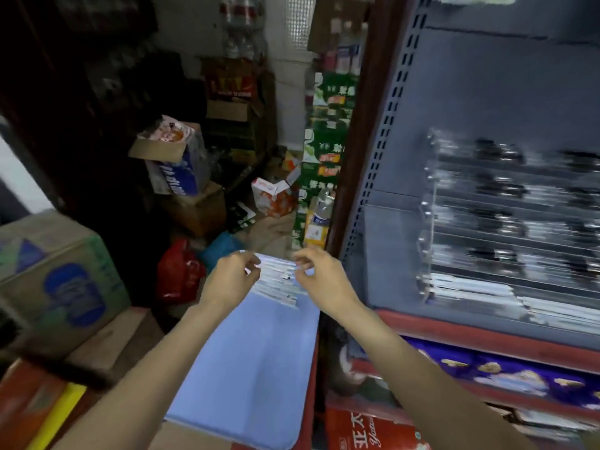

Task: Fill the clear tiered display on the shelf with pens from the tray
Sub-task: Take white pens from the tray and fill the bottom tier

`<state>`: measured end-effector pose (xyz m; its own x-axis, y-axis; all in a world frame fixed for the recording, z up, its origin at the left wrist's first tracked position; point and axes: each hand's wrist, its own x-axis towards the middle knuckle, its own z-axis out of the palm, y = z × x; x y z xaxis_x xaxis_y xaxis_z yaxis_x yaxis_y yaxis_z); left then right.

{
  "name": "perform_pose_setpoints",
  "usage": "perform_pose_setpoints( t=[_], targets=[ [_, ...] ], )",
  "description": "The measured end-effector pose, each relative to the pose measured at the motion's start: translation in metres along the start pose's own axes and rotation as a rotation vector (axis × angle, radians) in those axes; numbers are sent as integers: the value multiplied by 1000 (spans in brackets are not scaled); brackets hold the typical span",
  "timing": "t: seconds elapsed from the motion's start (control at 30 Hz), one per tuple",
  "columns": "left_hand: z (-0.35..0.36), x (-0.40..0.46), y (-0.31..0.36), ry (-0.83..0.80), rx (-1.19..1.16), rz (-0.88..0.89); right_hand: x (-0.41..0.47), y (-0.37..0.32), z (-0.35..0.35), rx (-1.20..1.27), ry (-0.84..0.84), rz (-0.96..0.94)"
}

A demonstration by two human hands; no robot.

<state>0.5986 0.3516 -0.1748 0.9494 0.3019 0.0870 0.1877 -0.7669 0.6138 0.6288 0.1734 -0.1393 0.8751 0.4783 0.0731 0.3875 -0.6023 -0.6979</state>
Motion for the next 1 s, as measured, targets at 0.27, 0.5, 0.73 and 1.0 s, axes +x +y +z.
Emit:
perform_pose_setpoints(
  t=[0.27,0.5,0.73,1.0],
  targets=[
    [37,23,-92,-338,341,14,43,36,102,-233,-210,210],
    [60,28,-128,-528,484,163,54,66,136,-496,-273,298],
    [74,24,-135,-431,469,157,53,78,145,-545,-227,340],
    [85,15,-125,-329,513,164,50,83,143,-581,-205,305]
  ],
)
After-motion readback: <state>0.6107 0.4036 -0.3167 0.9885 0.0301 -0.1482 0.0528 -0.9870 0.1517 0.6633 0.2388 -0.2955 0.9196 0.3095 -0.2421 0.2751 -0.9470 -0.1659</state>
